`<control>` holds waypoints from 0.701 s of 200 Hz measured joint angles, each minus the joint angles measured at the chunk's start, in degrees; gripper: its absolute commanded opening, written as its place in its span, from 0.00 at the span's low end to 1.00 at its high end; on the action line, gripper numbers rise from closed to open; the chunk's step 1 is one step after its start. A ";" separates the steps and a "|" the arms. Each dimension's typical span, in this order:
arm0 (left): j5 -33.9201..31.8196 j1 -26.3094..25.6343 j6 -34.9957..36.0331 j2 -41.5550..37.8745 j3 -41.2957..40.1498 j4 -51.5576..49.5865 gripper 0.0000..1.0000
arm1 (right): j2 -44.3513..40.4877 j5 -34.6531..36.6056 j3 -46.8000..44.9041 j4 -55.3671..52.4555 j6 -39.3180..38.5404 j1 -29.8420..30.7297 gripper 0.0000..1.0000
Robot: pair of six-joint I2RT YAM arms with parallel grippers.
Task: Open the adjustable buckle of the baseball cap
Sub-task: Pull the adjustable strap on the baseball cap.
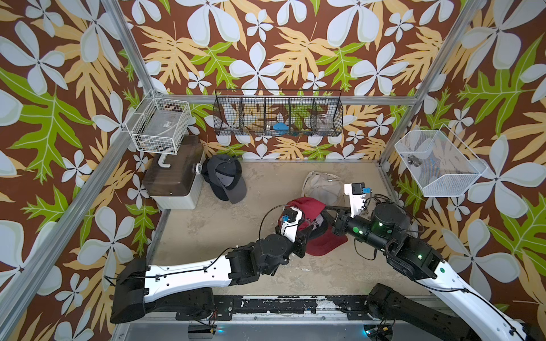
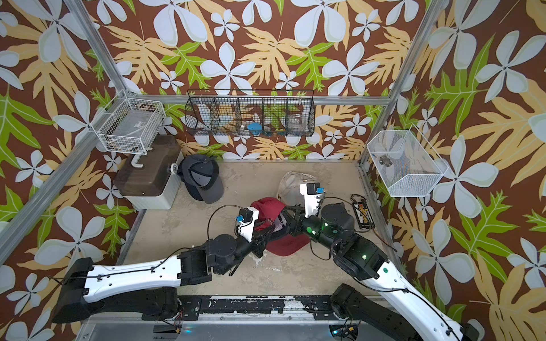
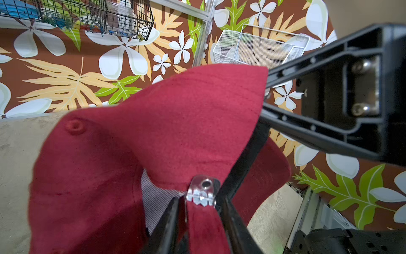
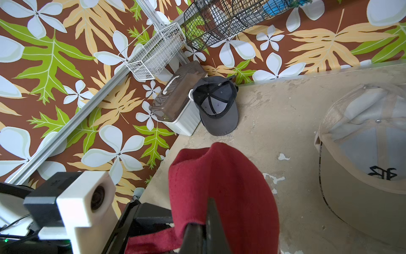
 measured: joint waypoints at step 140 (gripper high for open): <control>1.09 0.00 0.37 0.68 0.09 -0.02 0.33 | 0.00 -1.51 0.55 1.36 0.22 0.00 0.00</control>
